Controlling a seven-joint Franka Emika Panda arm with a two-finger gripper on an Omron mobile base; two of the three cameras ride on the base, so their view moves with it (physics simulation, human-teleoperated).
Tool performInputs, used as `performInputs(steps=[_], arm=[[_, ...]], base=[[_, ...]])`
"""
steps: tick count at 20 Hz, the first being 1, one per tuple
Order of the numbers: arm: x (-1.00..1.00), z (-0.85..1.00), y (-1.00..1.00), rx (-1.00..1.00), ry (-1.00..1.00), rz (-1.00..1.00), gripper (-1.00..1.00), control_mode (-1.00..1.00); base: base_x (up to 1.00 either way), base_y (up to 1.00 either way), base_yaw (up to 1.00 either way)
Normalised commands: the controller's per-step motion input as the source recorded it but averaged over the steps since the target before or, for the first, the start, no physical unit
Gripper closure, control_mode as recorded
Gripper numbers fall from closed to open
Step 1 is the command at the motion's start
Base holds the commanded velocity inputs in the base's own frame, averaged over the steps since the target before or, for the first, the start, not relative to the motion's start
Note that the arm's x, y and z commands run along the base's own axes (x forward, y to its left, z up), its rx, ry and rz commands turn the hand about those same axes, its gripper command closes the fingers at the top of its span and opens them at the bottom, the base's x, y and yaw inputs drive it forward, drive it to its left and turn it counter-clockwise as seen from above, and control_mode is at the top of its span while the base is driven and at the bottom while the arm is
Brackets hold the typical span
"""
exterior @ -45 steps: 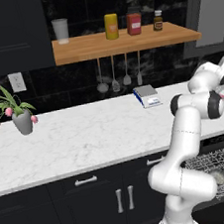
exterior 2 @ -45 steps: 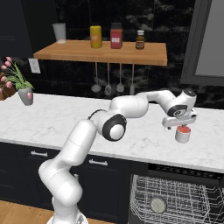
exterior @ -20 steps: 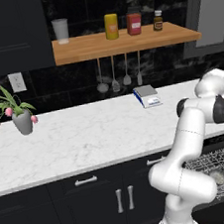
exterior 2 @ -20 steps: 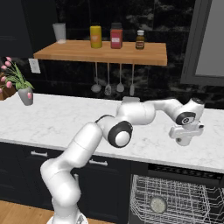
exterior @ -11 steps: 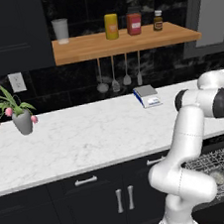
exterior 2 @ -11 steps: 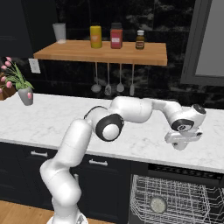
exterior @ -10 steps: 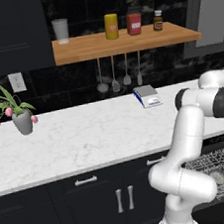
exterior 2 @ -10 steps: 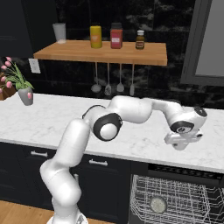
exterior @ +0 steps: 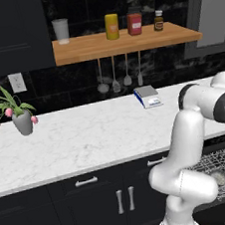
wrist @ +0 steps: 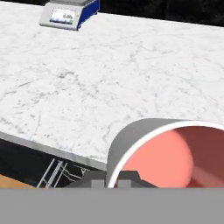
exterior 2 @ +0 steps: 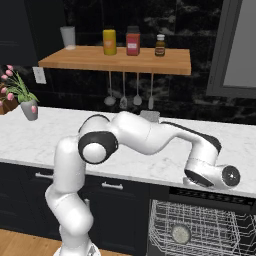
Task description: Pick up the cup and bowl from the counter, place them in the dishwasher, and close the dishwasher door.
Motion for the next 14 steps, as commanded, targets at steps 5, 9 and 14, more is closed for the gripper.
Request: performInputs(steps=[5,9,14], arm=[[-1.00,0.83,0.00,0.04,-0.05,-0.09,1.00,-1.00],[-1.00,0.93,0.00,0.02,0.03,-0.03,1.00,-1.00],[-1.00,-0.02,0.07,0.03,-0.05,0.06,1.00,-1.00]], base=[[0.00,0.00,0.00],[0.00,0.00,0.00],[0.00,0.00,0.00]])
